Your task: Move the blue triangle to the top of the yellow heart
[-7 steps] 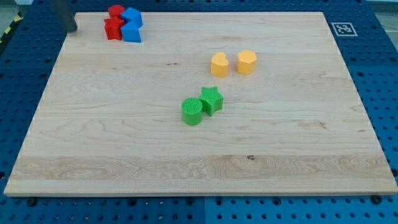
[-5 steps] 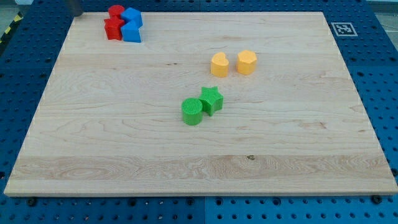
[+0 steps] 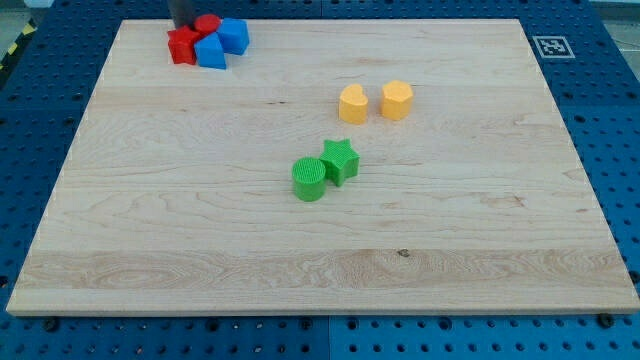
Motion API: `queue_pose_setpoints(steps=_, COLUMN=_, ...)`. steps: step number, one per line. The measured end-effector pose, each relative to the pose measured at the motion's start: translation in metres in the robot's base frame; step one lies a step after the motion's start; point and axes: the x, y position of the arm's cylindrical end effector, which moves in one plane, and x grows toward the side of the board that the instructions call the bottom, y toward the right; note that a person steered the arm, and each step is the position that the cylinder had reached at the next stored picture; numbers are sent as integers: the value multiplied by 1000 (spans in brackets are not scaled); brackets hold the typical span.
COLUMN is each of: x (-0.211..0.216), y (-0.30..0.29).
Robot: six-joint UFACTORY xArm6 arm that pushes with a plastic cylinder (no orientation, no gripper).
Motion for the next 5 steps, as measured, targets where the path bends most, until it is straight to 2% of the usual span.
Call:
queue_pose_setpoints(steps=1, x=51, y=8)
queue_pose_setpoints(steps=2, x=51, y=8)
queue_pose_setpoints(steps=3, x=32, y=-3)
queue_pose_setpoints(steps=4, x=42, y=-15)
queue_pose_setpoints(steps=5, x=45, y=26)
